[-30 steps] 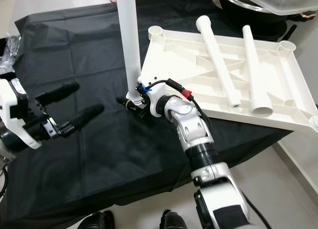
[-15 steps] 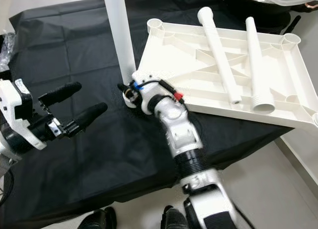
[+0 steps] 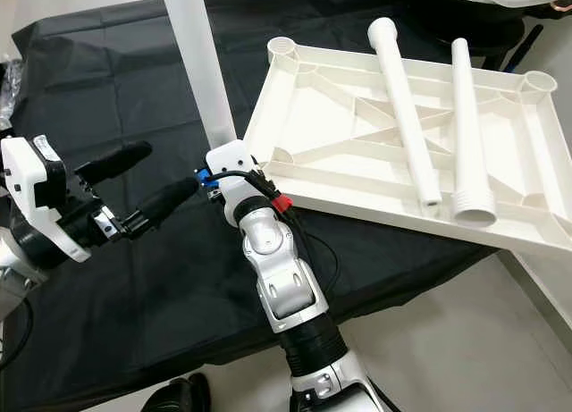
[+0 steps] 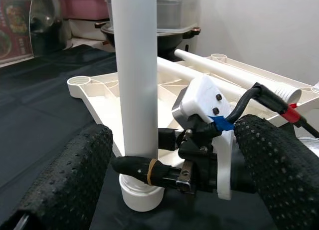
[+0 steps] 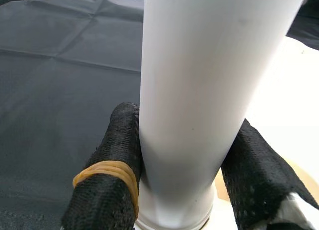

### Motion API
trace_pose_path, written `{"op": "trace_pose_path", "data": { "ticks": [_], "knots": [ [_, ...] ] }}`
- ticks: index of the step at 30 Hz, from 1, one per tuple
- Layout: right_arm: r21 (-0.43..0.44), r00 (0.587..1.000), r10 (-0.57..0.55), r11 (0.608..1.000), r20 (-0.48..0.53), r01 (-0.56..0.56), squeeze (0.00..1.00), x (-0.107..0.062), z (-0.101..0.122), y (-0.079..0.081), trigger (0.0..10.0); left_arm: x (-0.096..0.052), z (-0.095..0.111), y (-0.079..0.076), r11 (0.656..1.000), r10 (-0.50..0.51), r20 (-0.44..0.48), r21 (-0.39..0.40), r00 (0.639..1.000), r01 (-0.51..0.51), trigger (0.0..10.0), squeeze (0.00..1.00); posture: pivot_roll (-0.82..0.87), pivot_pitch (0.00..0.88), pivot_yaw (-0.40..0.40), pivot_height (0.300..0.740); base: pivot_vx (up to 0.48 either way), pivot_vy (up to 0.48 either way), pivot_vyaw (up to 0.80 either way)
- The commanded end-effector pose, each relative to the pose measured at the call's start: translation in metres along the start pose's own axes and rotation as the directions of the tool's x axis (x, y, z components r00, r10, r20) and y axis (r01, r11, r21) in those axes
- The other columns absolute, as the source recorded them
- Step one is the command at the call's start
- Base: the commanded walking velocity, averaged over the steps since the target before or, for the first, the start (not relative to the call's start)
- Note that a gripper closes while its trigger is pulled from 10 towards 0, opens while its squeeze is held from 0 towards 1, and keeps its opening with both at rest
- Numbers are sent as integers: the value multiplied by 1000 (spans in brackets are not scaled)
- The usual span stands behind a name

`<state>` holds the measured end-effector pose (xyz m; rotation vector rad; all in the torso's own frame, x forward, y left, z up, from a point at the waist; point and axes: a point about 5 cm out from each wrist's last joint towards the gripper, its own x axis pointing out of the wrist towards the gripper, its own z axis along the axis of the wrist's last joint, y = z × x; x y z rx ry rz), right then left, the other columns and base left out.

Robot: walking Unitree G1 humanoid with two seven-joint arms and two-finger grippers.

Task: Building children table

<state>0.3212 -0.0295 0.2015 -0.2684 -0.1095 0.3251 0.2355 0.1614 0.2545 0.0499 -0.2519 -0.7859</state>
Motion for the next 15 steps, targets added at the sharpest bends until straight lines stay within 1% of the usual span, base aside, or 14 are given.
{"op": "trace_pose_path", "data": {
  "ticks": [1,2,3,4,5,6,8,9,10,11,14,15],
  "knots": [
    [-29,996,-7,1000,-94,4,0,-2,-15,-2,10000,2,-2,-2,1000,-12,2,3,1000,12,10000,0,34,248,21,740,0,0,0],
    [-39,996,-15,999,-88,12,0,-3,-14,-8,10000,3,-2,-2,1000,-15,4,2,1000,15,10000,0,34,248,21,740,0,0,0],
    [-24,997,-3,1000,-81,1,43,-4,-13,-14,10000,4,-3,-2,1000,-18,5,0,1000,18,10000,0,29,247,22,740,0,0,0],
    [-24,997,-3,1000,-81,1,43,-4,-13,-14,10000,4,-3,-2,1000,-18,5,0,1000,18,10000,0,29,247,22,740,0,0,0],
    [-21,997,-10,1000,-78,9,937,-6,-14,-21,10000,4,-3,-2,1000,-19,6,-1,1000,19,10000,0,28,247,23,740,0,0,0],
    [2,997,-11,1000,-75,12,1000,-10,-16,-30,10000,5,-4,-2,1000,-19,7,-3,1000,19,10000,0,21,245,25,740,0,0,0],
    [24,998,-14,1000,-64,15,1000,-14,-17,-41,10000,7,-5,-1,1000,-20,8,-6,1000,20,10000,0,20,244,25,740,0,0,0],
    [36,999,-2,999,-35,3,1000,-20,-14,-50,10000,8,-8,-1,1000,-19,4,-10,1000,19,10000,0,14,244,27,740,0,0,0],
    [40,1000,6,999,-14,-6,1000,-24,-12,-56,10000,9,-10,-1,1000,-18,1,-12,1000,18,10000,0,9,244,27,740,0,0,0],
    [40,1000,6,999,-14,-6,1000,-24,-12,-56,10000,9,-10,-1,1000,-18,1,-12,1000,18,10000,0,9,244,27,740,0,0,0],
    [45,999,47,998,4,-47,1000,-38,-11,-67,10000,14,-16,-4,999,-22,-1,-27,1000,22,10000,0,2,241,27,740,0,0,0],
    [45,999,47,998,4,-47,1000,-38,-11,-67,10000,14,-16,-4,999,-22,-1,-27,1000,22,10000,0,2,241,27,740,0,0,0]
  ]
}}
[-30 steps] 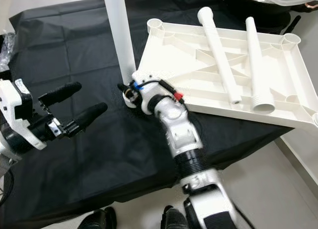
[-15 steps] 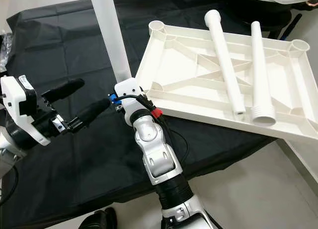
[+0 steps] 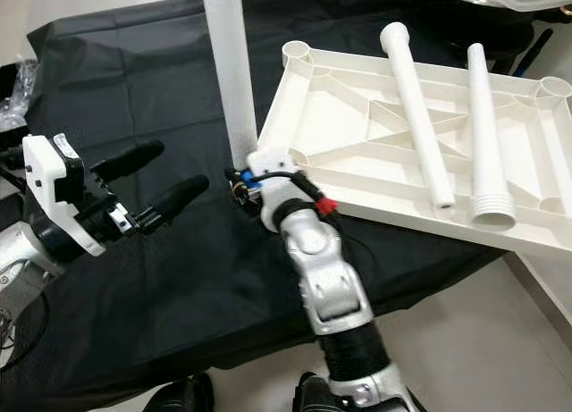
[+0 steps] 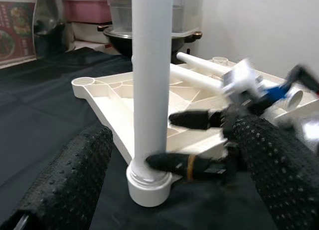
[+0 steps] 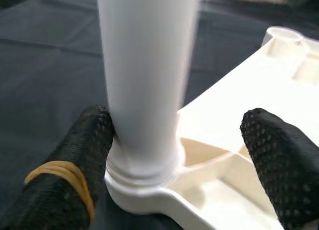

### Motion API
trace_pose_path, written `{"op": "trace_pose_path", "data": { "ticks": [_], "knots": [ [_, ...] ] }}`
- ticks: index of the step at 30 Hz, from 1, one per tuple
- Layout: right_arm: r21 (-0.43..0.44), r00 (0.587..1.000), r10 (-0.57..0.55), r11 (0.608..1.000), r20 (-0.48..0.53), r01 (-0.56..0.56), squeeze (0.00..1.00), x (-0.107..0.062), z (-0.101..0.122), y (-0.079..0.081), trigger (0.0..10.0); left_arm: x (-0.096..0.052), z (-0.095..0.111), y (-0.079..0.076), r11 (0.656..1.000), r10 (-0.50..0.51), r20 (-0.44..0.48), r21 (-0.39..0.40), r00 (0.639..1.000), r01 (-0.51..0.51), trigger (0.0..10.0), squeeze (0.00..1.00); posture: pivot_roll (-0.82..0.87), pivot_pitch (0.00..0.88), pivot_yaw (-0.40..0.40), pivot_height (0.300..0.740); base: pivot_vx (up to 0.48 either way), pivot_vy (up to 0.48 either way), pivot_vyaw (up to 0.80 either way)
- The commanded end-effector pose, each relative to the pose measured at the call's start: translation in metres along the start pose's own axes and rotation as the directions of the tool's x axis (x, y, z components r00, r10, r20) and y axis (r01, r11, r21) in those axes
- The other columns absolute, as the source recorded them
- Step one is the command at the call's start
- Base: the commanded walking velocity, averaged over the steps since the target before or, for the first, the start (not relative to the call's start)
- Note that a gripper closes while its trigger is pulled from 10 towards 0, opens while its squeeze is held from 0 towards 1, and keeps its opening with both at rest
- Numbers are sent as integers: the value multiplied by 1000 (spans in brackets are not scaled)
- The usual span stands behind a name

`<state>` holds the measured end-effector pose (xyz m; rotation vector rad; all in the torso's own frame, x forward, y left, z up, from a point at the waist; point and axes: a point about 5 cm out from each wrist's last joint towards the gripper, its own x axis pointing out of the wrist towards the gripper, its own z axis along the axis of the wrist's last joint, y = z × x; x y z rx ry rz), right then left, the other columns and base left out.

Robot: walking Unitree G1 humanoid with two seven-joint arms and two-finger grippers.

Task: Building children table

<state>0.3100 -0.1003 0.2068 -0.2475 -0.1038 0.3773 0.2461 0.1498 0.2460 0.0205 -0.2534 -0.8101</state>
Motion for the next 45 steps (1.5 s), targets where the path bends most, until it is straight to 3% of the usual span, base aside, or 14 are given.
{"op": "trace_pose_path", "data": {
  "ticks": [1,6,7,11,14,17,21,25,35,39,40,45],
  "knots": [
    [20,1000,-1,1000,-9,2,1000,-8,-2,-6,10000,3,-8,-3,1000,-6,-18,-3,1000,6,10000,0,0,239,26,740,0,0,0],
    [16,997,-18,1000,-75,20,1000,-23,-14,-14,10000,20,-20,-15,997,-79,-32,-11,996,79,10000,0,-3,231,22,740,0,0,0],
    [29,995,-21,999,-101,25,1000,-30,-20,-16,10000,32,-26,-21,992,-126,-35,-5,991,126,10000,0,-9,225,22,740,0,0,0],
    [75,992,-17,997,-125,26,1000,-37,-26,-17,10000,42,-30,-25,987,-159,-43,4,986,159,10000,0,-15,219,23,740,0,0,0],
    [92,980,-76,991,-183,94,1000,-56,-40,-29,10000,59,-44,-23,991,-133,-86,24,987,135,10000,0,-21,211,24,740,0,0,0],
    [112,969,-120,983,-218,147,1000,-69,-49,-40,10000,77,-59,-16,996,-23,-138,85,990,35,10000,0,-32,208,29,740,0,0,0],
    [126,961,-140,977,-238,173,1000,-76,-51,-45,10000,84,-66,-8,991,41,-154,128,987,-21,10000,0,-51,206,35,740,0,0,0],
    [126,960,-147,976,-237,180,1000,-80,-48,-47,10000,90,-75,8,977,177,-164,149,970,-153,10000,0,-57,210,45,740,0,0,0],
    [125,958,-154,974,-240,188,1000,-81,-48,-47,10000,100,-71,18,958,270,-108,125,957,-257,10000,0,-57,210,45,740,0,0,0],
    [112,952,-169,973,-254,202,1000,-82,-50,-48,10000,103,-69,18,960,274,-85,85,958,-267,10000,0,-59,210,46,740,0,0,0],
    [98,943,-189,970,-273,223,1000,-84,-53,-52,10000,108,-66,16,966,256,-59,38,965,-254,10000,0,-58,210,45,740,0,0,0],
    [55,912,-265,954,-313,296,1000,-87,-59,-65,10000,123,-68,12,982,186,-55,43,981,-184,10000,0,-65,210,45,740,0,0,0]
  ]
}}
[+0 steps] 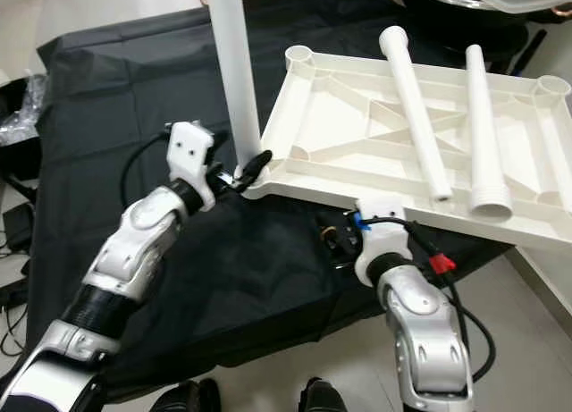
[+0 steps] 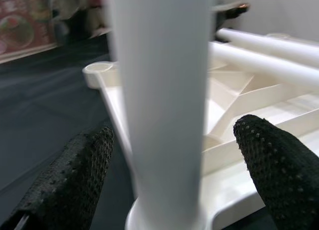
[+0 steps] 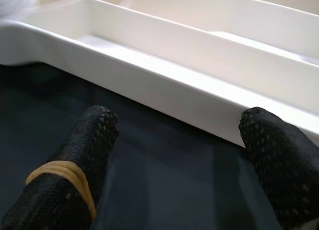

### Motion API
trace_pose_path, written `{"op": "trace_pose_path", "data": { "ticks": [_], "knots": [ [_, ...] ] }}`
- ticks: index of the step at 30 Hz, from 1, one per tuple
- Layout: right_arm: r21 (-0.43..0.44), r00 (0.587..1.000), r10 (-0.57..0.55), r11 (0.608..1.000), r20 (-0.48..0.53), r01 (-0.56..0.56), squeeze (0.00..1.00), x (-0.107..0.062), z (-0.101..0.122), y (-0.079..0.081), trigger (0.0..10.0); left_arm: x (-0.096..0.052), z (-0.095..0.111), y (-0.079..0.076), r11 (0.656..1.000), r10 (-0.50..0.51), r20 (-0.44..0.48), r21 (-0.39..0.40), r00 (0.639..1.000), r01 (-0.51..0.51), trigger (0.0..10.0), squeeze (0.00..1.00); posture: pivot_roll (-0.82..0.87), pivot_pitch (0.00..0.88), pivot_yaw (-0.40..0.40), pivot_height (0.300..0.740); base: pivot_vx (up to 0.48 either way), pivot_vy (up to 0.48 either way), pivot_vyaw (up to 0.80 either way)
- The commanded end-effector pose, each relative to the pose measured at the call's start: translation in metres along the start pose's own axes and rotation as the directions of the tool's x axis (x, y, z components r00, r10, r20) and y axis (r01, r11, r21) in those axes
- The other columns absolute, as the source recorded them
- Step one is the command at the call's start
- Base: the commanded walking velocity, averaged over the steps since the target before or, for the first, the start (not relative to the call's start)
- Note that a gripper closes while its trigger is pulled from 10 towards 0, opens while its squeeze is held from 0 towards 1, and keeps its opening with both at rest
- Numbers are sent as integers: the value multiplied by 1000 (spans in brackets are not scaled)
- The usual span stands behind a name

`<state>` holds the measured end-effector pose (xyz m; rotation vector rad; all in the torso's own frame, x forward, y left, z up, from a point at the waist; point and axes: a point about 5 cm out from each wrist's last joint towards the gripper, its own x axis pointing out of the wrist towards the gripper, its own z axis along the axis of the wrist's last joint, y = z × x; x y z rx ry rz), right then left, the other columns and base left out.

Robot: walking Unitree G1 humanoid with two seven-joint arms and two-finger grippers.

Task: Building children table

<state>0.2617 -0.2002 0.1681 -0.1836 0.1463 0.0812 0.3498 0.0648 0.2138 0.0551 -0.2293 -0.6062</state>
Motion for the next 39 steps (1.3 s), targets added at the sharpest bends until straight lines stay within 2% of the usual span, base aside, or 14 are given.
{"op": "trace_pose_path", "data": {
  "ticks": [1,3,4,13,19,25,27,28,29,31,33,34,38,39],
  "knots": [
    [3,998,-44,999,-41,44,1000,0,-7,-5,10000,4,-6,2,1000,-5,-20,2,1000,5,10000,0,-66,212,47,740,0,0,0],
    [7,997,-67,998,-44,67,1000,0,-7,-8,10000,9,-5,8,1000,17,-22,11,1000,-17,10000,0,-68,214,49,740,0,0,0],
    [12,996,-75,997,-45,76,1000,1,-7,-9,10000,10,-4,10,999,32,-22,17,999,-31,0,0,-68,214,49,740,0,0,0],
    [21,976,-191,981,-109,194,1000,-2,-14,-25,10000,7,-6,25,995,89,-37,51,995,-88,0,0,-69,220,60,740,0,0,0],
    [59,927,-328,937,-181,344,1000,-4,-23,-54,10000,-15,1,62,980,156,-24,130,987,-152,0,0,-50,221,67,740,0,0,0],
    [59,920,-353,928,-169,367,1000,1,-19,-66,10000,-30,17,73,986,125,7,113,992,-125,0,0,-35,224,68,740,0,0,0],
    [58,919,-359,926,-163,372,1000,3,-17,-70,10000,-36,24,75,991,91,19,96,996,-92,0,0,-34,225,67,740,0,0,0],
    [62,919,-364,924,-154,376,1000,7,-13,-76,10000,-50,38,69,994,-39,31,104,999,35,0,0,-22,225,62,740,0,0,0],
    [62,919,-364,924,-154,376,1000,7,-13,-76,10000,-50,38,69,994,-39,31,104,999,35,0,0,-22,225,62,740,0,0,0],
    [66,920,-363,925,-148,375,1000,10,-11,-78,10000,-63,46,56,975,-185,25,127,982,180,0,0,-18,222,60,740,0,0,0],
    [66,920,-363,925,-148,375,1000,10,-11,-78,10000,-63,46,56,975,-185,25,127,982,180,0,0,-18,222,60,740,0,0,0],
    [67,921,-363,925,-142,375,1000,13,-9,-80,10000,-77,48,39,937,-337,1,95,942,335,1412,0,-16,219,59,740,0,0,0],
    [66,921,-365,924,-134,376,1000,15,-6,-83,10000,-88,49,24,889,-453,-12,61,891,453,2196,0,-12,219,58,740,0,0,0],
    [64,922,-366,924,-131,376,1000,16,-5,-84,10000,-92,48,16,867,-497,-15,44,868,497,3490,0,-12,218,59,740,0,0,0]
  ]
}}
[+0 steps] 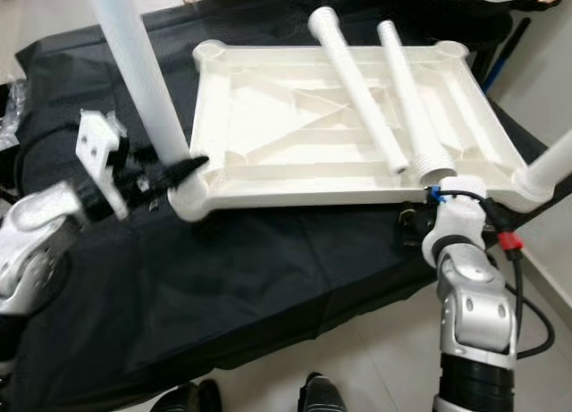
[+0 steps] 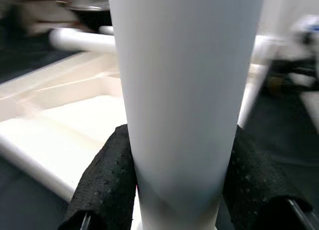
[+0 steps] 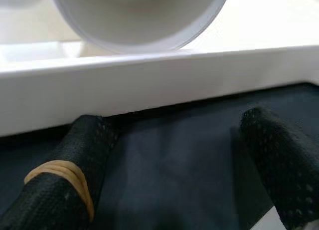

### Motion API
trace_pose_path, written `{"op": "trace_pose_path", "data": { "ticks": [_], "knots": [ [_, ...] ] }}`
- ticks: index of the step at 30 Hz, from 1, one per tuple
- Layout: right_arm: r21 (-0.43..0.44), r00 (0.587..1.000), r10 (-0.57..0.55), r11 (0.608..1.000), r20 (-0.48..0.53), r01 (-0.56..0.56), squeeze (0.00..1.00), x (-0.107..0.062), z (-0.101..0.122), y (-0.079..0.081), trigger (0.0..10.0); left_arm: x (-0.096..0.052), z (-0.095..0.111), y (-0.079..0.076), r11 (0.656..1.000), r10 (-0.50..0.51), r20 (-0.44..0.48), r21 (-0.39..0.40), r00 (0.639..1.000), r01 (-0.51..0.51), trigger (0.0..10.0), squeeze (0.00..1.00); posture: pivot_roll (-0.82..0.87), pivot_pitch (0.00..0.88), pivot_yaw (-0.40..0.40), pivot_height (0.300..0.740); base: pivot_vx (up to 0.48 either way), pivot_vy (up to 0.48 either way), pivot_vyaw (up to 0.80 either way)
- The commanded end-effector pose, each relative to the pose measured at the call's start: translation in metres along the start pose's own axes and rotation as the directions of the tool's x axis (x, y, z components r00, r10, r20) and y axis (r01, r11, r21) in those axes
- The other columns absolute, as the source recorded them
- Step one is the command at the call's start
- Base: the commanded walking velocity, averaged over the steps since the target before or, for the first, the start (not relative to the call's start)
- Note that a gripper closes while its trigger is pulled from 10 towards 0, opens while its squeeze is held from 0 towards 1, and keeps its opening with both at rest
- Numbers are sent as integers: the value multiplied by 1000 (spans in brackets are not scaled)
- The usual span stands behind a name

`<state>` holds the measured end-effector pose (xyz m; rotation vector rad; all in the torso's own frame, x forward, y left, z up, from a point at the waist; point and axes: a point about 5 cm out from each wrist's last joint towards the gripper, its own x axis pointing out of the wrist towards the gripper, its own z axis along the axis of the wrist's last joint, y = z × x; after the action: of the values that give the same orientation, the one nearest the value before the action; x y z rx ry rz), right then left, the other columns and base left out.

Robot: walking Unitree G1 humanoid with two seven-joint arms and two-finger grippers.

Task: Building children table

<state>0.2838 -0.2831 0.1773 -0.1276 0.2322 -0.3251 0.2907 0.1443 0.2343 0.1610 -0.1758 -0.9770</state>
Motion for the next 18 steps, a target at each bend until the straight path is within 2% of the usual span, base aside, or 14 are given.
{"op": "trace_pose_path", "data": {
  "ticks": [1,4,5,6,7,8,9,10,11,13,18],
  "knots": [
    [1,1000,14,1000,11,-14,1000,3,1,1,10000,2,11,-28,983,-181,47,6,982,181,3922,0,-13,219,59,740,0,0,0],
    [-3,1000,21,1000,17,-21,1000,4,2,1,10000,2,7,-35,977,-211,37,-14,977,212,4353,0,-13,220,59,740,0,0,0],
    [-2,999,25,1000,21,-25,1000,5,4,1,10000,2,2,-43,971,-236,21,-34,972,236,5059,0,-12,221,59,740,0,0,0],
    [-2,999,25,1000,21,-25,1000,5,4,1,10000,2,2,-43,971,-236,21,-34,972,236,5059,0,-12,221,59,740,0,0,0],
    [-3,999,32,999,27,-32,1000,7,5,2,10000,2,-2,-50,966,-254,12,-56,967,254,5922,0,-13,223,58,740,0,0,0],
    [1,998,46,999,33,-46,1000,8,7,4,10000,3,-5,-56,962,-266,17,-68,964,266,6353,0,-12,224,57,740,0,0,0],
    [1,998,46,999,33,-46,1000,8,7,4,10000,3,-5,-56,962,-266,17,-68,964,266,6353,0,-12,224,57,740,0,0,0],
    [0,997,59,998,39,-59,1000,9,8,7,10000,5,-5,-61,959,-271,30,-81,962,273,8471,0,-12,225,58,740,0,0,0],
    [0,997,59,998,39,-59,1000,9,8,7,10000,5,-5,-61,959,-271,30,-81,962,273,8471,0,-12,225,58,740,0,0,0],
    [3,995,90,996,51,-90,1000,10,10,13,10000,12,-8,-64,962,-259,58,-79,964,263,10000,0,-9,224,55,740,0,0,0],
    [7,990,123,992,66,-124,1000,11,13,21,10000,20,-15,-64,971,-230,52,-57,972,233,10000,0,-12,225,56,740,0,0,0]
  ]
}}
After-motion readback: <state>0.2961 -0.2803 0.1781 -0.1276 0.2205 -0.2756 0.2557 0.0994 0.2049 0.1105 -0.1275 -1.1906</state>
